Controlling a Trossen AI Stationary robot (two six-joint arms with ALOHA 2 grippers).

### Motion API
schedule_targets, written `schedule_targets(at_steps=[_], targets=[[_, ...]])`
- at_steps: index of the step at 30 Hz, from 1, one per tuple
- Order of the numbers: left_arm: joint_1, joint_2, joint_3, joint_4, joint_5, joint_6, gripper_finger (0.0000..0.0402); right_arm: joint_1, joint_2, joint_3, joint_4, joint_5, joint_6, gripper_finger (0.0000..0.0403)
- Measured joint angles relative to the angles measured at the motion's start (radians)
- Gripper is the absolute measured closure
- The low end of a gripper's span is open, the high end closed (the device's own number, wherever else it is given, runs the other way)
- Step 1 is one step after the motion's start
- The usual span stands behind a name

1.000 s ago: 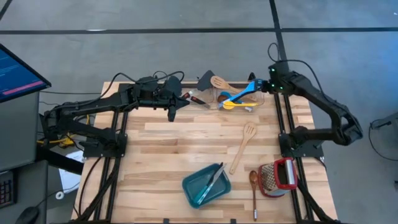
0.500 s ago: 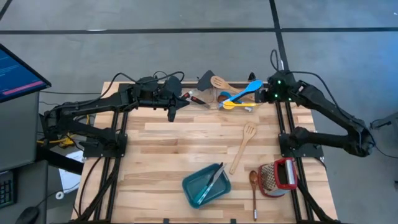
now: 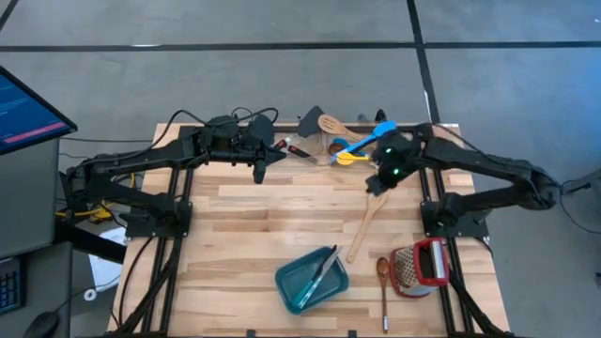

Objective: Pick & Place Kitchen Items
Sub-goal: Put the wooden slotted spatula into the top right transparent bin

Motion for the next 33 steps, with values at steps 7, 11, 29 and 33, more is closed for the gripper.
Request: schedule_targets(at_steps=[7, 11, 29, 33], targets=[[0.000, 0.000, 0.000, 0.000, 0.000, -0.044, 0.0395, 0.080, 0.130, 0.000, -0.070, -0.002, -0.072, 0.0402], [0.000, 0.000, 0.000, 0.000, 0.000, -0.044, 0.0395, 0.100, 0.197, 0.000, -0.147, 0.016, -0.144, 0.0403], [0.000, 0.000, 0.000, -0.023, 0.000, -0.043, 0.0395, 0.288, 0.490, 0.000, -0.091, 0.010, -0.395, 0.0403], [0.000, 0.000, 0.000, -0.028, 0.000, -0.042, 0.0395, 0.337, 0.518, 0.000, -0.001, 0.006, -0.425, 0.0403]])
